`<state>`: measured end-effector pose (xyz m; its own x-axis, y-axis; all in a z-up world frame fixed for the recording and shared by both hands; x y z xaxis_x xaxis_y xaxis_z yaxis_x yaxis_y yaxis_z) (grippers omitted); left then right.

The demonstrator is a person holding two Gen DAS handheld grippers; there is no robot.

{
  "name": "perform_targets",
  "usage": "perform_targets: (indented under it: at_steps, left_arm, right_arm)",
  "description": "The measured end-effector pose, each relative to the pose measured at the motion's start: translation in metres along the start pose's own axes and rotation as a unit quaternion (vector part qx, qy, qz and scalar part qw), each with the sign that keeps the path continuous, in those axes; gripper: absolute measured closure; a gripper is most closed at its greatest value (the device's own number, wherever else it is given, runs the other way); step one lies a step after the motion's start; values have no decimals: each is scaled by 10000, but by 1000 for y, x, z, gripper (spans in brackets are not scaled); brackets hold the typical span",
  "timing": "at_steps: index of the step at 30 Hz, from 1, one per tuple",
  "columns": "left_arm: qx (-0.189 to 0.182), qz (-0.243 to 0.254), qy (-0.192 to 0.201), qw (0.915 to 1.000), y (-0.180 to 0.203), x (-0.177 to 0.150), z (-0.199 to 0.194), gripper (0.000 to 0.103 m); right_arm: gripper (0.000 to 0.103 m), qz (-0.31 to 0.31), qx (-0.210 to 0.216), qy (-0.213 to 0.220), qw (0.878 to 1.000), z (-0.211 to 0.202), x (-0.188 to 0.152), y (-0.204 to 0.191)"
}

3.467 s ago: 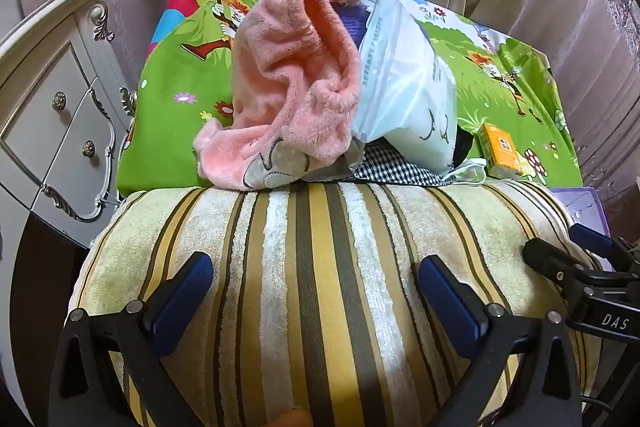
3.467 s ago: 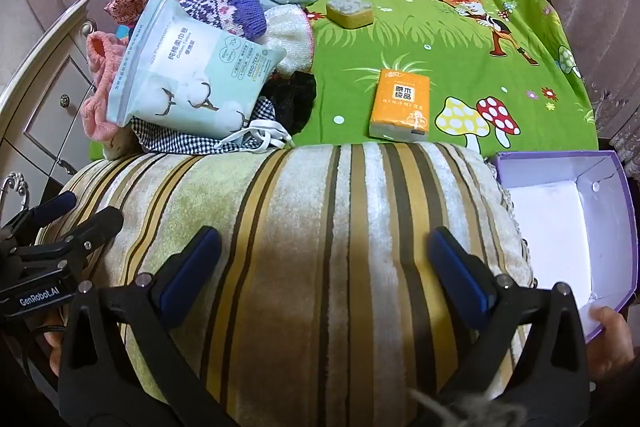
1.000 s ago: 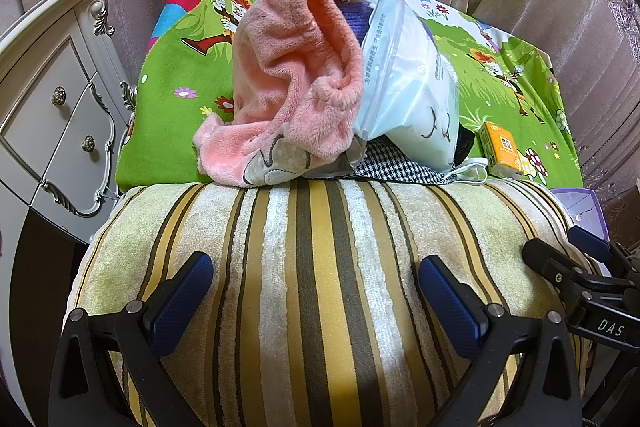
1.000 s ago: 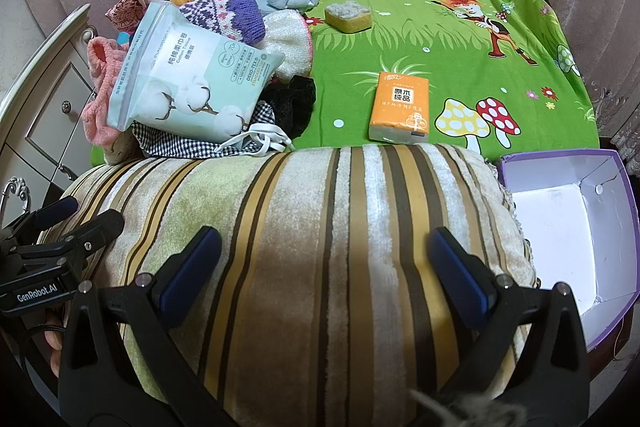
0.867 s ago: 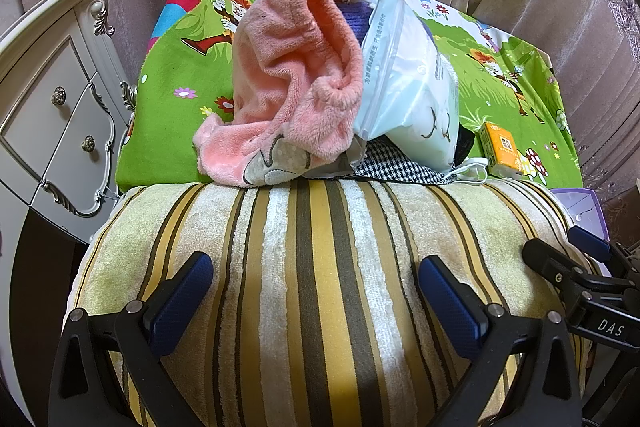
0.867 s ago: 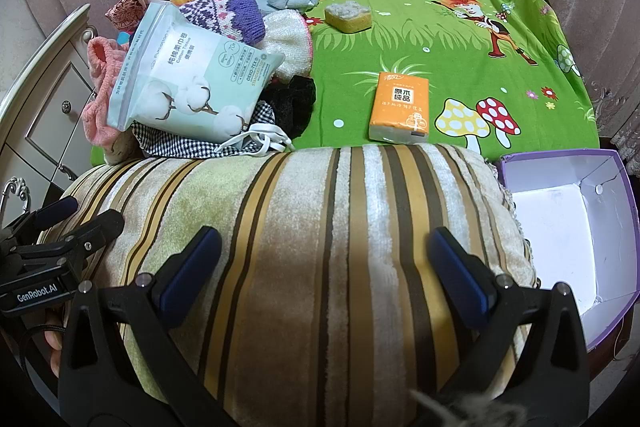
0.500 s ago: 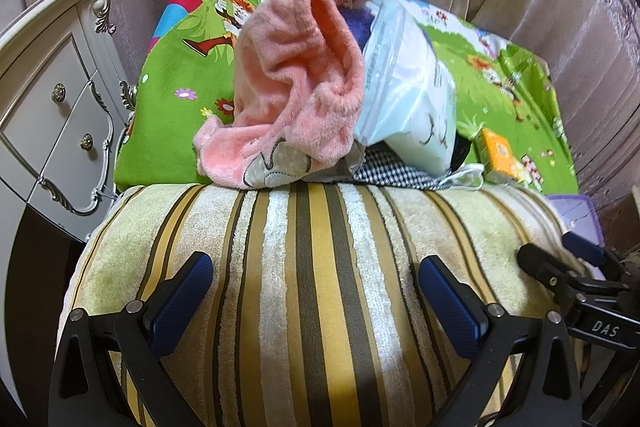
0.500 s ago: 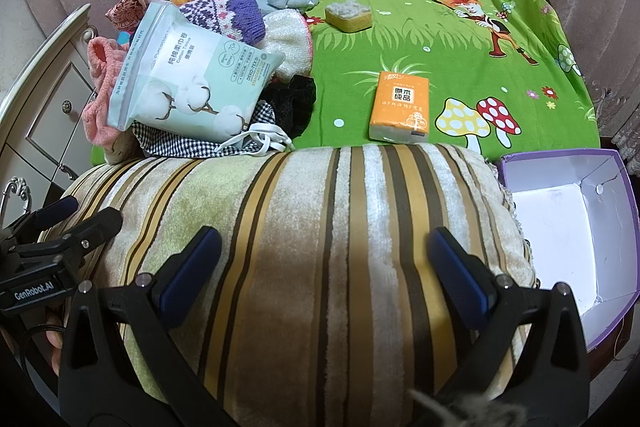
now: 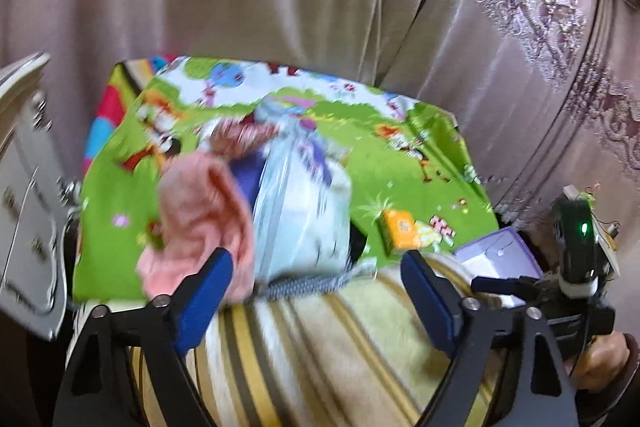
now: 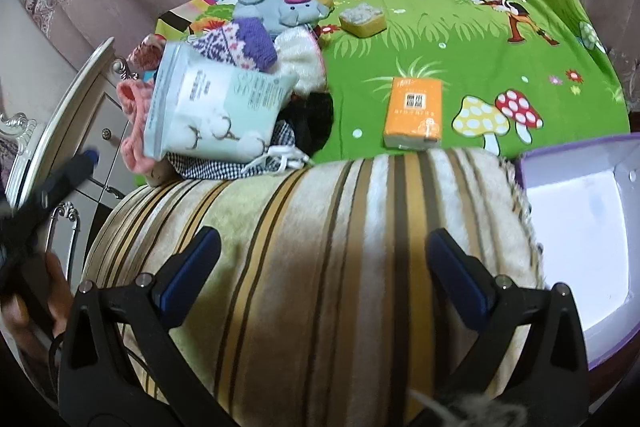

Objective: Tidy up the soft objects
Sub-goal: 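Grasp the orange tissue pack with the right tool while the left tool grasps the wipe pack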

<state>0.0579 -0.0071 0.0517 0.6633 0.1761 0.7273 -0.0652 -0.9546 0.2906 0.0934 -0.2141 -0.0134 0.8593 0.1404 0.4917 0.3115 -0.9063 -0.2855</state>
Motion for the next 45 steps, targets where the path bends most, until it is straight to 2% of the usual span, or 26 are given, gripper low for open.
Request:
perform_targets:
  at_steps: [3, 6, 8, 13, 16, 19, 22, 27, 29, 32, 39, 40, 41, 45]
  left_arm:
    - [0, 167, -23, 9999, 1, 18, 17, 19]
    - [-64, 177, -262, 9995, -7, 25, 40, 25]
    - [-78, 185, -418, 9989, -10, 27, 54, 31]
    - [-27, 205, -786, 9967, -15, 21, 78, 37]
    - [83, 316, -859, 9958, -14, 18, 84, 38]
    - [-19, 278, -982, 9948, -14, 16, 87, 49]
    - [-62, 362, -1090, 9934, -9, 12, 89, 53]
    - [-98, 396, -1245, 9914, -5, 9, 95, 54]
    - [-8, 405, -1249, 9913, -5, 9, 95, 74]
    - [-67, 199, -1273, 9916, -9, 12, 94, 78]
    - [-177, -126, -1168, 9929, -9, 15, 82, 86]
    - [-188, -136, -1147, 9931, -8, 17, 80, 89]
    - [-196, -128, -1112, 9935, -6, 19, 78, 100]
    - [-253, -84, -1127, 9933, 5, 24, 76, 100]
  right_arm:
    - [0, -94, -203, 189, 9996, -4, 13, 10]
    - [0, -25, -308, 227, 9993, -4, 28, 25]
    - [0, 34, -394, 117, 9991, 2, 39, 36]
    - [0, -57, -577, -178, 9982, 26, 63, 51]
    - [0, -56, -687, -341, 9970, 44, 74, 59]
    - [1, -146, -762, -555, 9954, 64, 82, 63]
    - [8, -164, -890, -726, 9933, 77, 85, 67]
    - [18, -213, -915, -953, 9910, 95, 86, 69]
    - [27, -199, -921, -997, 9906, 100, 87, 71]
    - [44, -113, -755, -1072, 9913, 106, 85, 74]
    - [46, 11, -479, -705, 9964, 87, 86, 74]
    - [46, 23, -457, -643, 9969, 83, 86, 74]
    - [46, 26, -424, -600, 9973, 79, 87, 74]
    - [46, 118, -282, -478, 9984, 68, 85, 76]
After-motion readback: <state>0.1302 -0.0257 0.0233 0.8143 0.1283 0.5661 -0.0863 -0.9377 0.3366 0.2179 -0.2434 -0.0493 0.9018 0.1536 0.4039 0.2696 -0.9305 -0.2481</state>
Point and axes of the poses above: each gripper's, at about its wrist camera, not at the fingertips, and z roughly the way its jaws point, y to its right, x to its top, the point moved 4 cm from there along z, roughly the way its jaws point, and after that the axes turned 1 degree about -z, right-handed, at the moved point
